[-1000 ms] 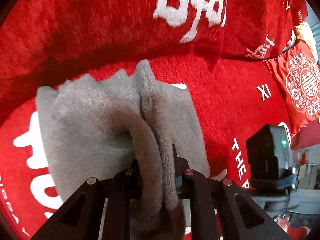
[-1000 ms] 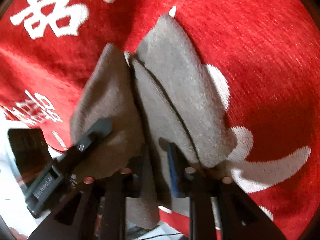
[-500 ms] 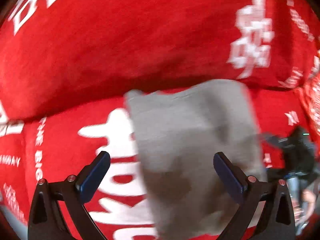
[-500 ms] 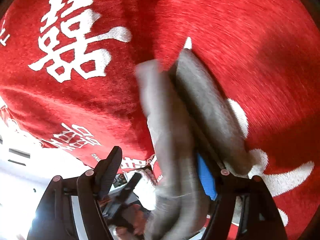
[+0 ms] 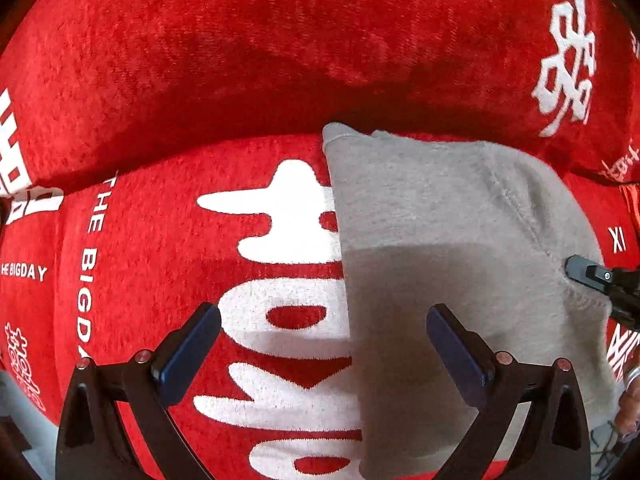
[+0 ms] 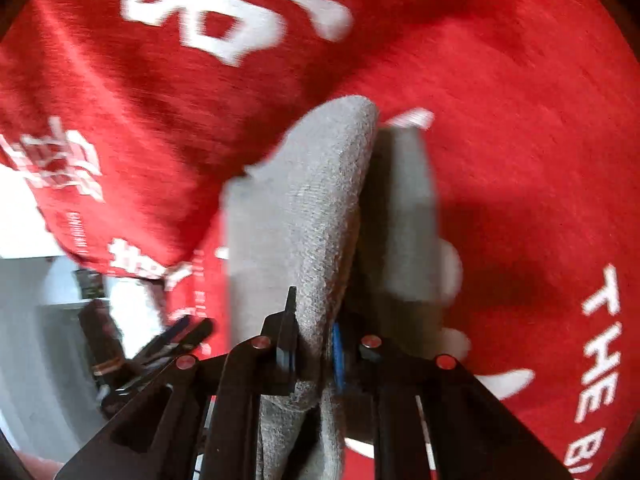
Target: Fold small clothes
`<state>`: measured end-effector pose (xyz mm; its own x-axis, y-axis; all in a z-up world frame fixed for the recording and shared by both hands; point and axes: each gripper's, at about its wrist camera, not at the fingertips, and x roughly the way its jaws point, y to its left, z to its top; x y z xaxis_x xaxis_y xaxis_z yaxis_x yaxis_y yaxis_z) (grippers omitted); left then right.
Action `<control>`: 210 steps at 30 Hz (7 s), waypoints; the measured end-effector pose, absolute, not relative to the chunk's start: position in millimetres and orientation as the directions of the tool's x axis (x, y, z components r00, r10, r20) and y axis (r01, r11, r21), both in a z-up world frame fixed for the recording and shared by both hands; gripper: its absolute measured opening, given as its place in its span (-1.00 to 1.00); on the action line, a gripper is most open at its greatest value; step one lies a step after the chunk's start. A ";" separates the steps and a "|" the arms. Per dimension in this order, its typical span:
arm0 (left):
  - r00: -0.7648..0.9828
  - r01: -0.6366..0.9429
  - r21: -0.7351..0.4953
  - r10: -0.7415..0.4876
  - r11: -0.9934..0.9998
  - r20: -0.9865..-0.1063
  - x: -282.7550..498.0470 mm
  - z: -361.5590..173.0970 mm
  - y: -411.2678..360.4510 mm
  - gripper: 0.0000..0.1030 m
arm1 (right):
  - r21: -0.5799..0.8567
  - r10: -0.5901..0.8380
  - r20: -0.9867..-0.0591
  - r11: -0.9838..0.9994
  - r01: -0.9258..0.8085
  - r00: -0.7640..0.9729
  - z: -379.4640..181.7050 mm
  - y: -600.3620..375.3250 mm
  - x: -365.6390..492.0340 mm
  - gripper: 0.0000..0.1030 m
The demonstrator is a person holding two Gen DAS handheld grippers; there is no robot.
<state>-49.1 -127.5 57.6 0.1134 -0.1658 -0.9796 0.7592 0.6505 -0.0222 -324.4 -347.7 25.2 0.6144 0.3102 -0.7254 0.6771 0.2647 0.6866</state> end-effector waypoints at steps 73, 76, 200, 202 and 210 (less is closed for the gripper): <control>0.024 0.814 -0.056 -0.130 0.578 -0.991 -101.0 58.8 -24.3 1.00 | 0.143 0.043 -0.988 0.605 0.783 0.147 66.0 -204.4 -307.0 -0.22; 0.021 0.815 -0.066 -0.143 0.576 -0.989 -100.1 63.6 -19.9 1.00 | 0.122 0.026 -0.991 0.610 0.783 0.134 68.2 -201.7 -306.7 -0.16; -0.068 0.645 -0.215 -0.226 0.733 -0.972 -10.9 63.8 15.0 -0.10 | 0.756 0.459 -0.618 0.128 0.641 0.638 12.8 -228.2 -237.5 -0.46; -0.061 0.658 -0.197 -0.209 0.727 -0.976 -17.5 58.9 15.5 -0.10 | 0.709 0.427 -0.696 0.286 0.644 0.577 30.7 -222.4 -231.2 -0.47; -0.043 0.664 -0.156 -0.172 0.731 -0.984 -28.8 43.8 17.8 0.27 | 0.337 0.205 -0.941 0.614 0.713 0.268 25.3 -229.2 -219.0 -0.51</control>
